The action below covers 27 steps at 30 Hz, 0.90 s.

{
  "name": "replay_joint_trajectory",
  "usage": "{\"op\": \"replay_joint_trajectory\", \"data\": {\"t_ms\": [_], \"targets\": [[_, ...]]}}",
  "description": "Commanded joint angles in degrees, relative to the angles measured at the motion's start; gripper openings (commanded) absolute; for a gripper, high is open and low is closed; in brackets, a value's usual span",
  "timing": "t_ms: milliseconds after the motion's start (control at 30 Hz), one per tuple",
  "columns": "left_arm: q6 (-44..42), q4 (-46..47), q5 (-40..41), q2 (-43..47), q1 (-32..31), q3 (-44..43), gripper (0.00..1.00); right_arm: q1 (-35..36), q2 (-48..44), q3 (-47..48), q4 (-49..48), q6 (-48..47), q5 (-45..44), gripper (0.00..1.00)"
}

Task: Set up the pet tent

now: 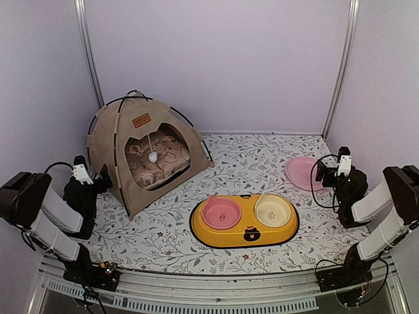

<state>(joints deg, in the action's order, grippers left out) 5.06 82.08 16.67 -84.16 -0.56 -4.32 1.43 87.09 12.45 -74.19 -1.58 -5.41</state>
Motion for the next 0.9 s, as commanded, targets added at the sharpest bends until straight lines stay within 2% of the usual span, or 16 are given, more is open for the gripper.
{"op": "replay_joint_trajectory", "data": {"t_ms": [0,233,300,367,433,867], "targets": [[-4.67,10.32,-6.09,-5.91,0.17,-1.43,0.99,-0.30,0.55,0.82,-0.64,-0.60,0.49,0.99],[-4.76,-8.46,-3.88,-3.85,-1.31,-9.44,0.99,-0.33,0.54,0.76,-0.60,-0.53,0.49,0.99],[-6.39,-5.14,-4.71,-5.15,-1.47,-9.08,0.99,-0.32,0.54,0.73,-0.68,-0.56,0.49,0.99],[-5.82,-7.92,-4.89,-4.35,-1.43,-9.54,0.99,-0.32,0.60,0.74,-0.64,-0.53,0.49,0.99],[-6.26,-5.55,-4.90,-4.97,-1.46,-9.15,0.99,-0.31,0.54,0.79,-0.61,-0.52,0.49,0.99],[-6.01,-6.15,-4.93,-4.86,-1.44,-9.24,0.99,-0.34,0.55,0.74,-0.68,-0.53,0.49,0.99]]}}
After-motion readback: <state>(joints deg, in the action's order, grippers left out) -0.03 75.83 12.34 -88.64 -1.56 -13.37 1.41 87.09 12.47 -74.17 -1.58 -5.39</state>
